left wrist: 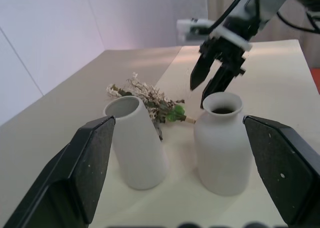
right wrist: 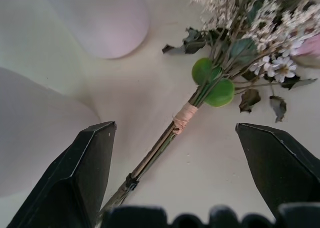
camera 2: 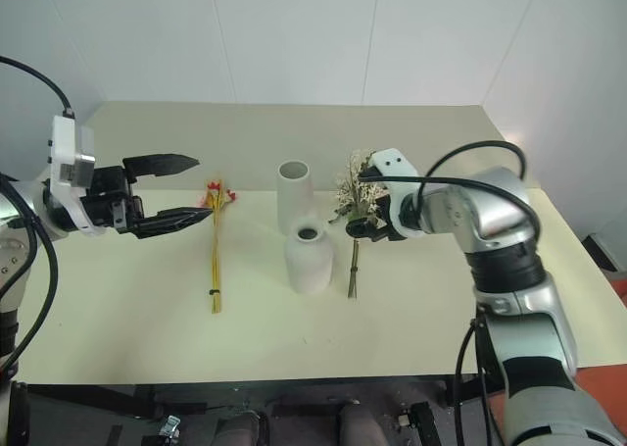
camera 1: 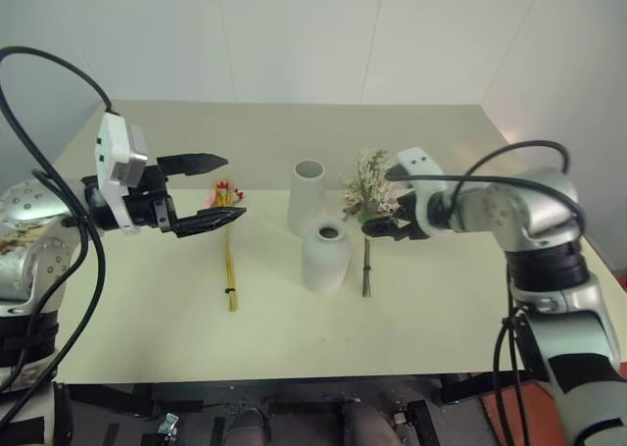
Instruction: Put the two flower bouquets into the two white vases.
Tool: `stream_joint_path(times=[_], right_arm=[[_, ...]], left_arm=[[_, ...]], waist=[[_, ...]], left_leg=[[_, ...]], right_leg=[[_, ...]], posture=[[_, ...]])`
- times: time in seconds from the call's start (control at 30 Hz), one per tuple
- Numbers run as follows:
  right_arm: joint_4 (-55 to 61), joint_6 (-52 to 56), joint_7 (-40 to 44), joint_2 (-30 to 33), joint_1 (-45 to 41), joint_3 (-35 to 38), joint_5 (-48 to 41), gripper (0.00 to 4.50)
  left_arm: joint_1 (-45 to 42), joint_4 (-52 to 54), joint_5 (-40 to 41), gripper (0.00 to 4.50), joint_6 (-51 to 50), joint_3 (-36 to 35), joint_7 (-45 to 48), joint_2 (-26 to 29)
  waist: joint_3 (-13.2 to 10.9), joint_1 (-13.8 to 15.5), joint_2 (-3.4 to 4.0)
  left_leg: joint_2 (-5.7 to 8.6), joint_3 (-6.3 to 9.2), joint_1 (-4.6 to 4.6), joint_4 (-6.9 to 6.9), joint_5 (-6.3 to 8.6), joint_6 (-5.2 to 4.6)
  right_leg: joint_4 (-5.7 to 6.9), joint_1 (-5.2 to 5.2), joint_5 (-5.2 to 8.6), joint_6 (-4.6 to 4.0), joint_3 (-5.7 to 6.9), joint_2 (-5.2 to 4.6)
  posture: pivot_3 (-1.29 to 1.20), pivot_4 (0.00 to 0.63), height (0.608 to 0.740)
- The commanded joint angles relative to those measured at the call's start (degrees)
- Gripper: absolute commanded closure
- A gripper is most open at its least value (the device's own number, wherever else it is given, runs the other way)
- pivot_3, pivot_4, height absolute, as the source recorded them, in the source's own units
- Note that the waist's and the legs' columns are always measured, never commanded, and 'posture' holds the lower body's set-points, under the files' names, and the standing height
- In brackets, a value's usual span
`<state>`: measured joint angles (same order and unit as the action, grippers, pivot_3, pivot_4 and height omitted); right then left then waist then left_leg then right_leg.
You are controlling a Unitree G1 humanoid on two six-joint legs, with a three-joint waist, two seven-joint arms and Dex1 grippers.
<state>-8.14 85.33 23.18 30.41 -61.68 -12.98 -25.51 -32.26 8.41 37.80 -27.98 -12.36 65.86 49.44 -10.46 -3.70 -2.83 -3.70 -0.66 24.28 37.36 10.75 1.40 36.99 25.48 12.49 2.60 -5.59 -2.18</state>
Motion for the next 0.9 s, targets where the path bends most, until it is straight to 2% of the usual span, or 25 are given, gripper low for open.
stream_joint_path(times=[0.03, 0.3, 0.43, 0.67, 0.77, 0.9], right_arm=[[-9.68, -3.25, -1.3, -3.94, -5.38, -2.18, 4.57, 0.0], [-35.12, -11.98, -3.58, -13.6, -13.56, -0.73, 12.06, 0.0], [-43.84, -15.45, -3.62, -15.99, -16.05, 0.37, 14.47, 0.83], [-46.7, -15.39, -2.13, -18.54, -16.91, 1.13, 16.73, 3.32], [-46.33, -14.8, -2.42, -18.28, -16.42, 2.31, 17.17, 4.23], [-42.83, -15.25, -3.46, -16.42, -15.35, 4.4, 17.87, 4.28]], left_arm=[[-1.12, 2.41, 1.39, 0.06, -0.2, -0.06, 0.37, -0.01], [-0.89, 3.03, 1.44, 0.06, -0.39, 0.05, -0.05, -0.29], [0.45, 4.86, 2.32, 0.0, -1.19, -0.68, -0.65, -0.2], [1.29, 5.64, 2.96, 0.0, -1.58, -1.08, -1.2, 0.37], [1.59, 5.48, 2.62, 0.0, -1.23, -0.83, -1.3, 0.28], [1.1, 5.14, 2.61, 0.0, -1.17, -0.59, -1.3, 0.29]], waist=[[0.0, -0.21, 0.0], [-0.01, -0.45, 0.01], [-0.02, -0.46, 0.03], [-0.02, -0.55, 0.03], [-0.02, -0.65, 0.03], [-0.02, -0.57, 0.04]], left_leg=[[0.0, 0.0, 0.0, 0.0, 0.0, 0.0], [-0.01, 0.08, 0.0, 0.0, 0.0, 0.0], [-0.01, 0.09, 0.02, -0.01, 0.0, 0.0], [-0.01, 0.17, -0.01, -0.01, 0.0, 0.0], [-0.01, 0.2, -0.01, -0.01, 0.0, 0.0], [-0.01, 0.24, 0.01, -0.02, 0.0, 0.0]], right_leg=[[0.01, 0.01, -0.01, 0.01, 0.0, 0.0], [0.04, 0.03, -0.08, -0.11, 0.03, 0.05], [0.03, 0.03, -0.16, -0.24, 0.04, 0.05], [0.03, -0.01, -0.19, -0.28, 0.09, 0.07], [0.03, -0.01, -0.19, -0.28, 0.09, 0.08], [0.03, -0.01, -0.19, -0.28, 0.11, 0.09]], posture=[[0.0, 0.15, 0.74], [0.0, 0.15, 0.74], [0.0, 0.15, 0.74], [0.0, 0.15, 0.74], [0.0, 0.15, 0.74], [0.0, 0.15, 0.74]])
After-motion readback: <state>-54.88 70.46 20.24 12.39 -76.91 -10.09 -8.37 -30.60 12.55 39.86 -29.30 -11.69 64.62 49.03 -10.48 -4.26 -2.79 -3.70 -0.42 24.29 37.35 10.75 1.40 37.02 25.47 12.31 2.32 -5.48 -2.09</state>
